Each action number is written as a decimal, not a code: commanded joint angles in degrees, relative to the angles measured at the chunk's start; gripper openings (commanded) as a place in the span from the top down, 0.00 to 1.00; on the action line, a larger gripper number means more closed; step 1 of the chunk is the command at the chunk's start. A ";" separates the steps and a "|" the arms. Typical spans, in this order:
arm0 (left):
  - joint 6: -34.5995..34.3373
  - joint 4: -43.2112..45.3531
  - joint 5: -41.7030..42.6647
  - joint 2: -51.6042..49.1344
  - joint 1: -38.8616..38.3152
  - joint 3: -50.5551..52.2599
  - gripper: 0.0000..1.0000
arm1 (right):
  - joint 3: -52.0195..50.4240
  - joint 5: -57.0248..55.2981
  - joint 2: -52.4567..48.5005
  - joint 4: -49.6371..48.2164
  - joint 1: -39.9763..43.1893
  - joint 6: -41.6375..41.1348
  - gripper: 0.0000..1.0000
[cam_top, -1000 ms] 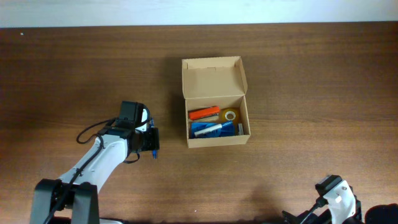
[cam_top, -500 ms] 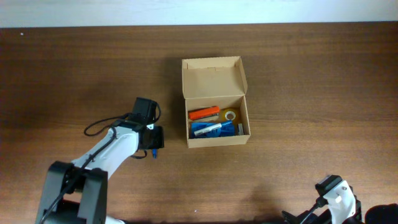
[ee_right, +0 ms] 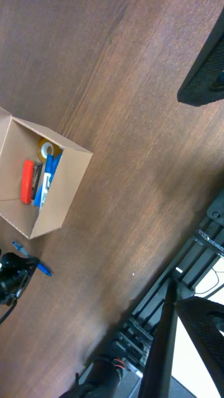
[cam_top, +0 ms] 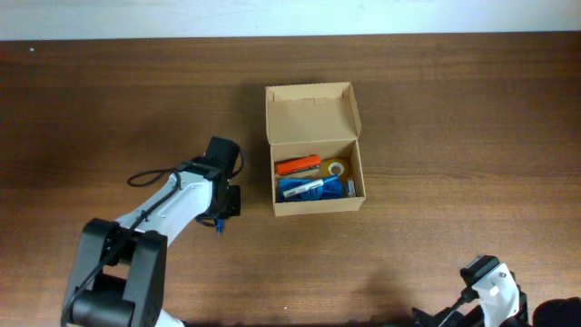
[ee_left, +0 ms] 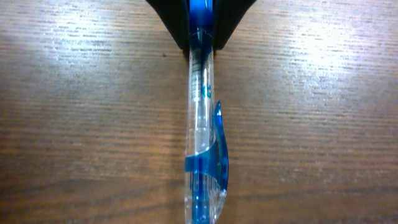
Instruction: Pack container
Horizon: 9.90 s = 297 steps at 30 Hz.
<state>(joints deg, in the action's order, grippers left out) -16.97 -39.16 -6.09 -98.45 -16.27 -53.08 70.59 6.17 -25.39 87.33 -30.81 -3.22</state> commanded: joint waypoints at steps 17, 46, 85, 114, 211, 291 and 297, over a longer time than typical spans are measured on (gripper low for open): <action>35.15 4.07 -16.11 1.84 -18.27 -26.95 0.98 | -0.04 -0.44 -0.44 -0.13 -0.31 -0.68 0.01; 72.30 4.28 -1.73 -12.02 -20.70 -26.84 0.46 | -0.04 -0.44 -0.44 -0.13 -0.31 -0.68 0.01; 35.87 4.26 16.41 11.08 2.19 -28.52 0.45 | -0.04 -0.44 -0.44 -0.13 -0.31 -0.68 0.01; 30.99 8.76 22.86 -2.32 5.95 -28.98 0.92 | -0.66 -20.39 -28.72 -30.34 1.73 -4.09 0.21; 35.65 -32.74 41.16 -14.27 6.47 -53.40 0.98 | 8.92 26.40 -73.55 -24.94 22.01 11.65 0.96; 21.31 -10.64 17.33 69.13 -8.52 5.90 0.01 | -13.22 14.95 2.10 -7.61 16.20 -9.51 0.01; 21.27 -0.26 17.25 83.52 -1.62 20.87 0.01 | -13.22 14.95 2.12 -7.61 16.20 -9.51 0.01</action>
<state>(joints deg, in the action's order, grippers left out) 4.84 -40.93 11.92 -18.61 -19.57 -36.67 57.45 20.64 -23.49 79.79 -14.26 -12.25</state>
